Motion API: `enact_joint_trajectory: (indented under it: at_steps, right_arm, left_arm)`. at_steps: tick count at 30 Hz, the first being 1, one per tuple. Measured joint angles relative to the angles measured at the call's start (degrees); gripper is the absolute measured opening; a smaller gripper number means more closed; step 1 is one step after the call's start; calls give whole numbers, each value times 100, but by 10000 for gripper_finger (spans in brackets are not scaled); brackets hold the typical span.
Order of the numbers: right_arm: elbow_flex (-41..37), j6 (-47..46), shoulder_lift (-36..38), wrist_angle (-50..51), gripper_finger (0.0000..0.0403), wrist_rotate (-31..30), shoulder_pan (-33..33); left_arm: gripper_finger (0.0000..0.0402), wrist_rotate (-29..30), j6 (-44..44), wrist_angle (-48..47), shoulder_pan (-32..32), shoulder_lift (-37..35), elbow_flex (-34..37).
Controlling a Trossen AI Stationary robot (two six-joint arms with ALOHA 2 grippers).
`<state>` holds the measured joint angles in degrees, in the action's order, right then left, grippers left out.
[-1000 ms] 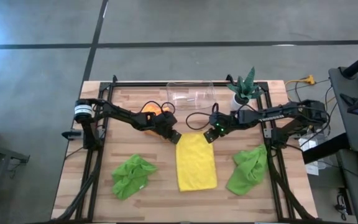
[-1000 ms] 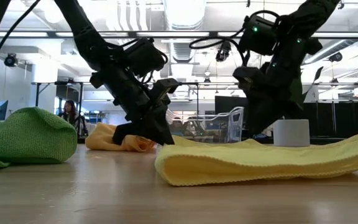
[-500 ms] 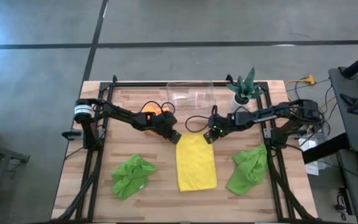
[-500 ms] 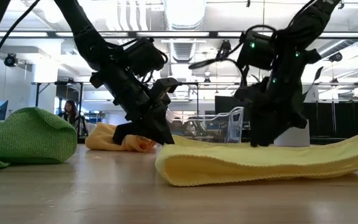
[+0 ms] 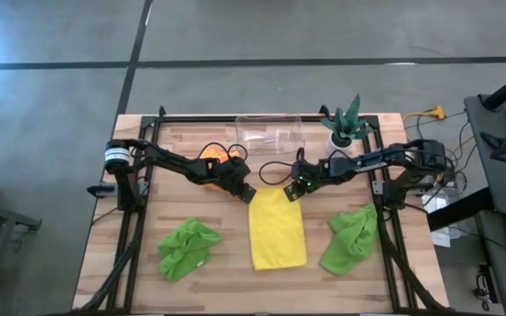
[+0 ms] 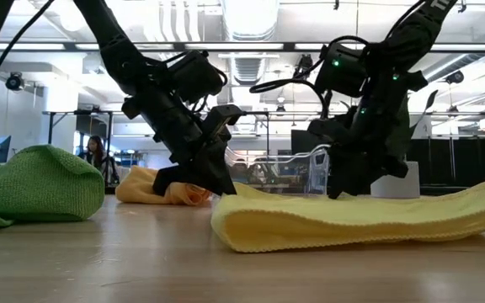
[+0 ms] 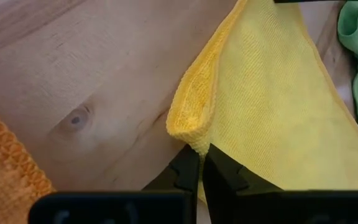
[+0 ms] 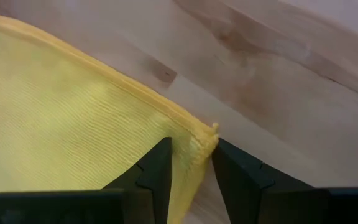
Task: Fold microfiber towels
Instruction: Fold the yellow microfiber towel
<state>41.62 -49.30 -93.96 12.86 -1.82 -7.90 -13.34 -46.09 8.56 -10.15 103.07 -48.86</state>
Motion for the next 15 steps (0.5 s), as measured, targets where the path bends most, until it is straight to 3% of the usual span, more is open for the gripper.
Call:
enact_joint_trajectory:
  at_steps: [7, 15]
  right_arm:
    - [177, 21, -192, 25, 100, 23, 0]
    - [214, 354, -187, 398, 14, 19, -9]
  left_arm:
    - [0, -9, 0, 0, 0, 0, -2]
    - [0, -11, 0, 33, 0, -2, -9]
